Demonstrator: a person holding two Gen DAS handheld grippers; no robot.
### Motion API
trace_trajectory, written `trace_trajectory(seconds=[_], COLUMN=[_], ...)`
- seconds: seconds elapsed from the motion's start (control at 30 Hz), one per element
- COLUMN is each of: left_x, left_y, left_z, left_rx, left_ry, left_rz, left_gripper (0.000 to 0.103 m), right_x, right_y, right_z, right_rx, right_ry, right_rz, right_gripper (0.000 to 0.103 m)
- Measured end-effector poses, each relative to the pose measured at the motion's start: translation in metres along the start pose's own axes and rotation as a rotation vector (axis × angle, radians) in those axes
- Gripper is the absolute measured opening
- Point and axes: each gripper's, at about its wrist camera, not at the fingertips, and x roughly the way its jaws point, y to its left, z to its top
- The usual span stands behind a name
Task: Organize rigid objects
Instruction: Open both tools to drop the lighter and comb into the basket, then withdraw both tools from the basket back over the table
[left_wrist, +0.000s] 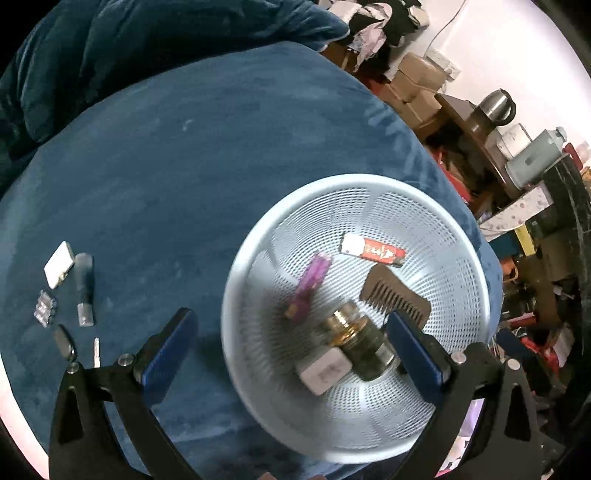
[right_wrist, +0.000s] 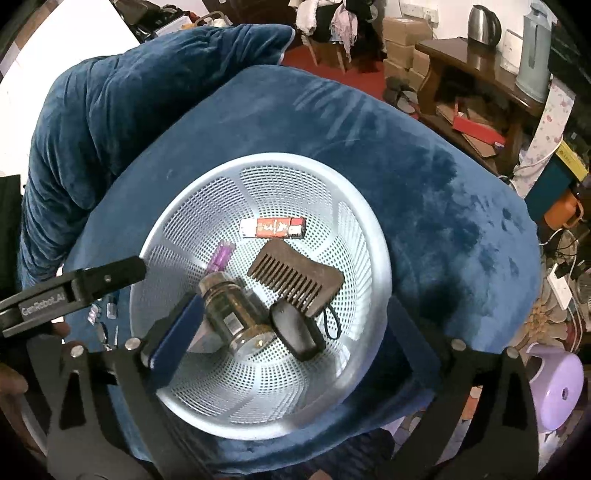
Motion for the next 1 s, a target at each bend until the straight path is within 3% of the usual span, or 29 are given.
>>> trace_trajectory(seconds=[0.57, 1.0], left_x=[-0.017, -0.019], left_y=[0.018, 0.033], left_z=[-0.027, -0.051], left_rx=[0.007, 0.009], left_ry=[0.0, 0.071], left_rz=[0.028, 0.057], left_gripper=[0.103, 0.103], right_x=[-0.011, -0.006], right_y=[0.016, 0.032], right_z=[-0.01, -0.017], right_rx=[-0.031, -0.05], right_ry=[0.007, 0.074], right_rz=[-0.025, -0.059], right_gripper=[0.103, 0.103])
